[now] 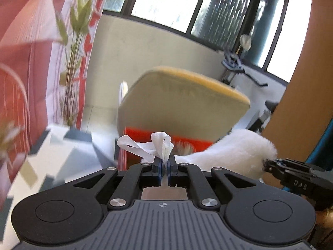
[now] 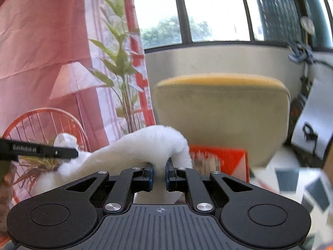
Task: Organize soft objects
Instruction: 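Carry the plush and bag into the red box and release both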
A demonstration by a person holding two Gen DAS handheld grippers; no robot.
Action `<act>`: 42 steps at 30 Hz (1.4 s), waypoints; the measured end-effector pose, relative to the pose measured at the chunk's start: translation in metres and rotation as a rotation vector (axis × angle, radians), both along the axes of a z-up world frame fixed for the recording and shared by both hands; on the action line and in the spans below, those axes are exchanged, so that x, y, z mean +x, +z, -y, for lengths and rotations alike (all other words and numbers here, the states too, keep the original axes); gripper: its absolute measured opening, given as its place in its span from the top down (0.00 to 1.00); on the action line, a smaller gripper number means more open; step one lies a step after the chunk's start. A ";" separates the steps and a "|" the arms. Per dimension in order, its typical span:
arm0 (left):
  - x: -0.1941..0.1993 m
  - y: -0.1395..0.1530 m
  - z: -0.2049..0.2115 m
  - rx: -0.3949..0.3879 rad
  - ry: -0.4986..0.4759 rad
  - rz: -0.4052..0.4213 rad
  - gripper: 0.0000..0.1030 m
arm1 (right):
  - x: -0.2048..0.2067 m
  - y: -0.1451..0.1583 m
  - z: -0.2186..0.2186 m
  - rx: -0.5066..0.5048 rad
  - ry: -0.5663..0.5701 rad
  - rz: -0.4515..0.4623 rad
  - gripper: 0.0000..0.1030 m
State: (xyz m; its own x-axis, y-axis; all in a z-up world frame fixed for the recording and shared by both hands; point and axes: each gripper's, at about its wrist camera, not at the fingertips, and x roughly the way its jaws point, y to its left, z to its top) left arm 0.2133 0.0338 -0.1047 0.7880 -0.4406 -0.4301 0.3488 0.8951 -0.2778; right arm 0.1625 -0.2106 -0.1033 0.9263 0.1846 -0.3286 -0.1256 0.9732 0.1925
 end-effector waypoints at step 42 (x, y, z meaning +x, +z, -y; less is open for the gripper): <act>0.179 -0.065 0.082 0.219 -0.069 -0.122 0.48 | 0.201 -0.083 0.048 -0.180 -0.099 -0.354 0.47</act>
State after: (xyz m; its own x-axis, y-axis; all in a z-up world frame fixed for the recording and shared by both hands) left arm 0.3921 -0.0482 -0.1700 0.6956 -0.3776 -0.6112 0.3869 0.9137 -0.1241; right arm 0.3637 -0.2584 -0.1863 0.7604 0.0106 -0.6493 0.0138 0.9994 0.0325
